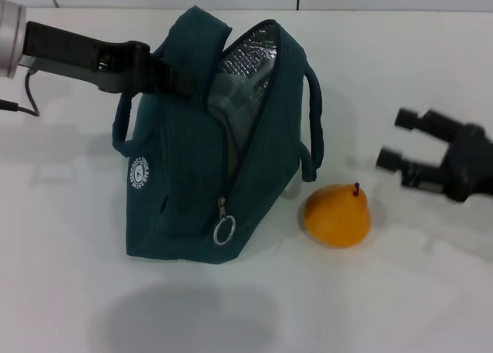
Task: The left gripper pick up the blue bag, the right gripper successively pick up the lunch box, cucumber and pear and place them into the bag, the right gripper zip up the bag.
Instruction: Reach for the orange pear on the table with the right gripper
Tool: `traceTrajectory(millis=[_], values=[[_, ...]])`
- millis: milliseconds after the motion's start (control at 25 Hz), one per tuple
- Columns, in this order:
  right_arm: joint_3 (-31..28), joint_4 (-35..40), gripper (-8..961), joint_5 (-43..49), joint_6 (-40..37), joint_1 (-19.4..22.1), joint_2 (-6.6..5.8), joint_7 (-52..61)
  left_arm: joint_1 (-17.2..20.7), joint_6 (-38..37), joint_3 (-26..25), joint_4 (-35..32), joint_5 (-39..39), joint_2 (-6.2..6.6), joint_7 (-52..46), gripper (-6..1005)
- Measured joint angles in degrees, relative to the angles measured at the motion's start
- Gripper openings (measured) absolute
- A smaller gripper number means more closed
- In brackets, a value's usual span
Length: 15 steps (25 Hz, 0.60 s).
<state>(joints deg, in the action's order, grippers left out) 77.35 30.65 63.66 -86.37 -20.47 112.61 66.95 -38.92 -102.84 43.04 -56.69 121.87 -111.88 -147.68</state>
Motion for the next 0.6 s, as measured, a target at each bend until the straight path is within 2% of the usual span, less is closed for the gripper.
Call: traceTrajectory(millis=[120, 240, 600], values=[[0.2, -1.6, 856, 0.5, 0.0, 0.9, 1.54, -7.7, 0.0, 0.0, 0.0, 0.0, 0.0, 0.0, 0.0, 49], [0.4, -4.0, 854, 1.0, 0.4, 0.5, 2.38, -12.8, 0.0, 0.0, 0.0, 0.0, 0.0, 0.02, 0.1, 49], [1.6, -9.4, 848, 1.2, 1.8, -1.9, 2.64, -15.8, -0.2, 0.1, 0.0, 0.0, -0.1, -0.02, 0.1, 50]])
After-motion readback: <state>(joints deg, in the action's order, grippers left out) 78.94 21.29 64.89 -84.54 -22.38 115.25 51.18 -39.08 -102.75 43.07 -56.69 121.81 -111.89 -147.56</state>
